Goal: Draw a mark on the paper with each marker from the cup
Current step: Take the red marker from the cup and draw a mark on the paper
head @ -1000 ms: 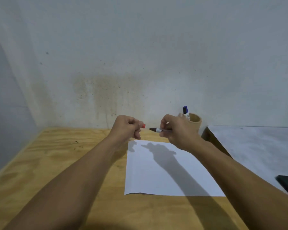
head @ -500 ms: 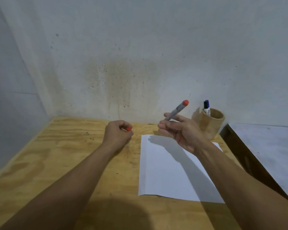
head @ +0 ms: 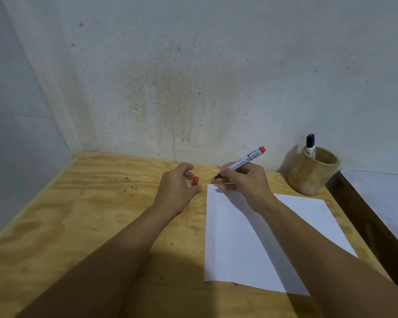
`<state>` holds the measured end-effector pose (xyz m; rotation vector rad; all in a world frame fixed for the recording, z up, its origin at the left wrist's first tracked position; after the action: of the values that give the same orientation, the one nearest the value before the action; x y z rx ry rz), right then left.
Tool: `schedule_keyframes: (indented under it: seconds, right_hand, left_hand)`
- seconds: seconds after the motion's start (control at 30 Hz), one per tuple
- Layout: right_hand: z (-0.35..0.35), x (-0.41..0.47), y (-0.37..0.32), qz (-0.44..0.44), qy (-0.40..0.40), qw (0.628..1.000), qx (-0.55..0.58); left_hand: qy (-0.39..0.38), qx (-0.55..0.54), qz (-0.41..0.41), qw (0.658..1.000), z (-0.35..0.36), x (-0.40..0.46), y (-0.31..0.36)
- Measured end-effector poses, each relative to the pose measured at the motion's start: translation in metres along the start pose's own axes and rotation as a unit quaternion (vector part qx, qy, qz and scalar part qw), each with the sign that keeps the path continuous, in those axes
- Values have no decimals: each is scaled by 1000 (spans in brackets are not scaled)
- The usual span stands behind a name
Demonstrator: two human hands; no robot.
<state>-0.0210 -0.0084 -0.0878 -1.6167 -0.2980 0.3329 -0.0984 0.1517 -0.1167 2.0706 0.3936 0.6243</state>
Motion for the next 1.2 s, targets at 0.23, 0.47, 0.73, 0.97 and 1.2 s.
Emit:
schedule_keyframes:
  seconds: [0.23, 0.47, 0.73, 0.97, 1.2]
  right_hand:
    - [9, -3, 10, -17, 19, 1000, 16]
    - [10, -6, 16, -34, 28, 999, 1]
    - [14, -1, 22, -50, 11, 998, -37]
    - [12, 2, 26, -64, 1, 997, -31]
    - [12, 4, 29, -71, -8, 997, -21]
  left_hand:
    - [-25, 61, 128, 990, -2, -38, 6]
    - [-115, 190, 168, 960, 4, -40, 1]
    - [-107, 169, 151, 968, 5, -39, -1]
    - [-104, 158, 148, 971, 4, -38, -2]
    - [-102, 158, 151, 970, 4, -38, -1]
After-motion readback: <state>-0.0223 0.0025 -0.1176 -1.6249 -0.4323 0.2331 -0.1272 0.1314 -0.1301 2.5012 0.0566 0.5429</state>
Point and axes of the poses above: each hand's wrist, its own x-axis towards the middle knuckle, its own z-axis out of the palm, y = z × x, the point moved 1 cm from there along x, towards the middle knuckle, and after that the axes turned 6 degrees about -x, right-handed, at the moved point
